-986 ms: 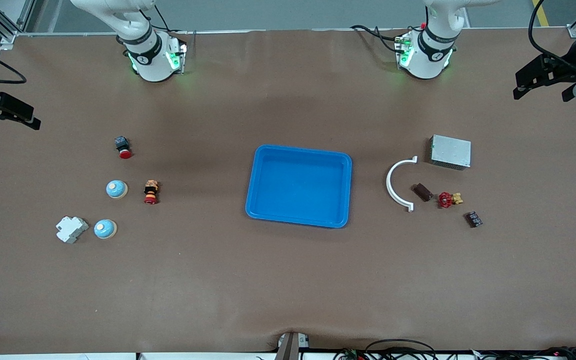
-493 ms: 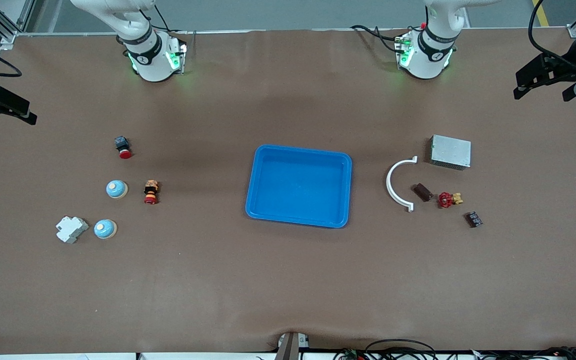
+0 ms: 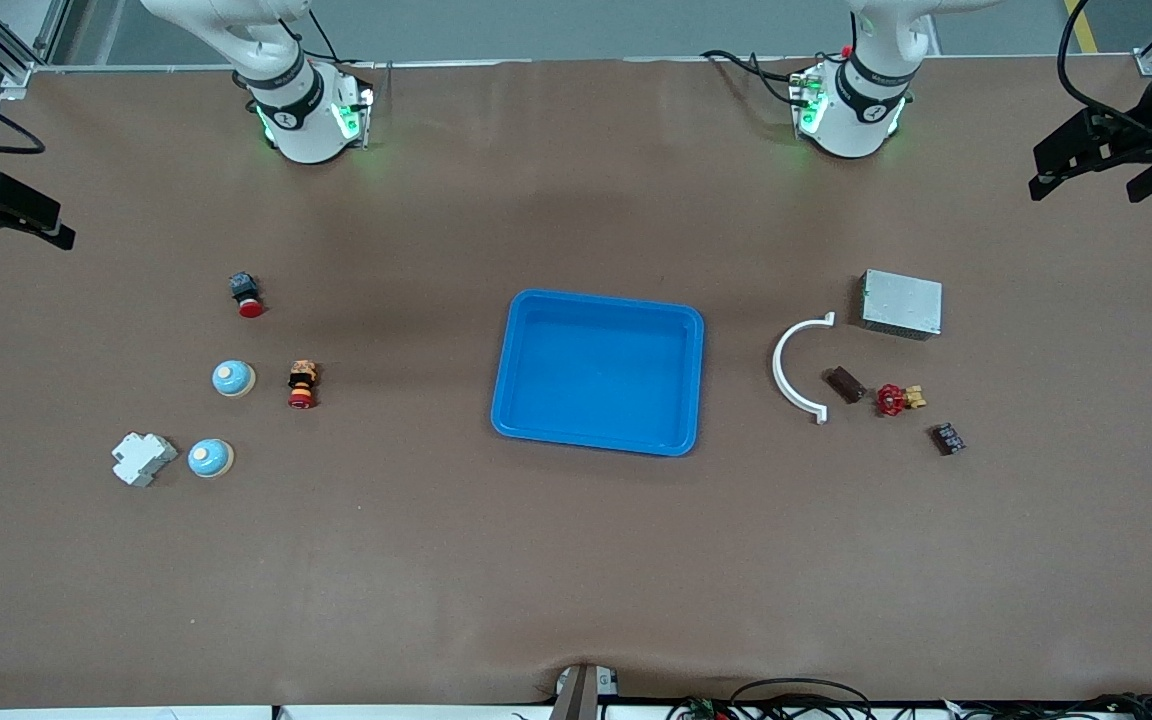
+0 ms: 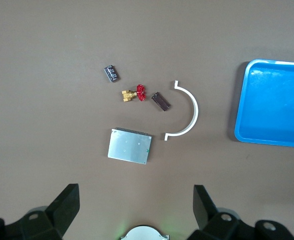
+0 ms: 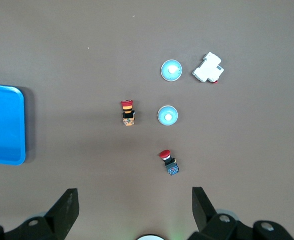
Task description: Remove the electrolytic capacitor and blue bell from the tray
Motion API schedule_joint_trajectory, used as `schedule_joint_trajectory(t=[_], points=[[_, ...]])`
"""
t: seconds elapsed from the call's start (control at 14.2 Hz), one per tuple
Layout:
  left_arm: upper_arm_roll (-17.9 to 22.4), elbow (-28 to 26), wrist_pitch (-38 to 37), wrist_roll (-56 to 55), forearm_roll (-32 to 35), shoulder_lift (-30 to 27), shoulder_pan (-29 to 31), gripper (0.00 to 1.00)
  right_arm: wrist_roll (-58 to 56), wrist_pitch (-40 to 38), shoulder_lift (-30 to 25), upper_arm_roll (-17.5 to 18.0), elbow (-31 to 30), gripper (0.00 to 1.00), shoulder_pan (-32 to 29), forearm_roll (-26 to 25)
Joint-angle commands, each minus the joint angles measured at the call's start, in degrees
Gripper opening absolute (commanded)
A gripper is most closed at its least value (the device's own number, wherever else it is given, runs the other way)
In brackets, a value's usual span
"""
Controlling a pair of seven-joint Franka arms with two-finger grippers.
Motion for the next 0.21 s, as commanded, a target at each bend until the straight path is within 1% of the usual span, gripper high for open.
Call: schedule_joint_trajectory(t=[0.0, 0.14], points=[[-0.4, 0.3, 0.2, -0.4, -0.3, -0.2, 0.4, 1.00, 1.0, -0.7, -0.8, 0.1, 0.1, 1.00, 0.2, 0.1], [-0.4, 0.4, 0.0, -0.5, -0.2, -0.2, 0.5, 1.00, 1.0, -0.7, -0.8, 0.1, 0.1, 1.00, 0.2, 0.1]])
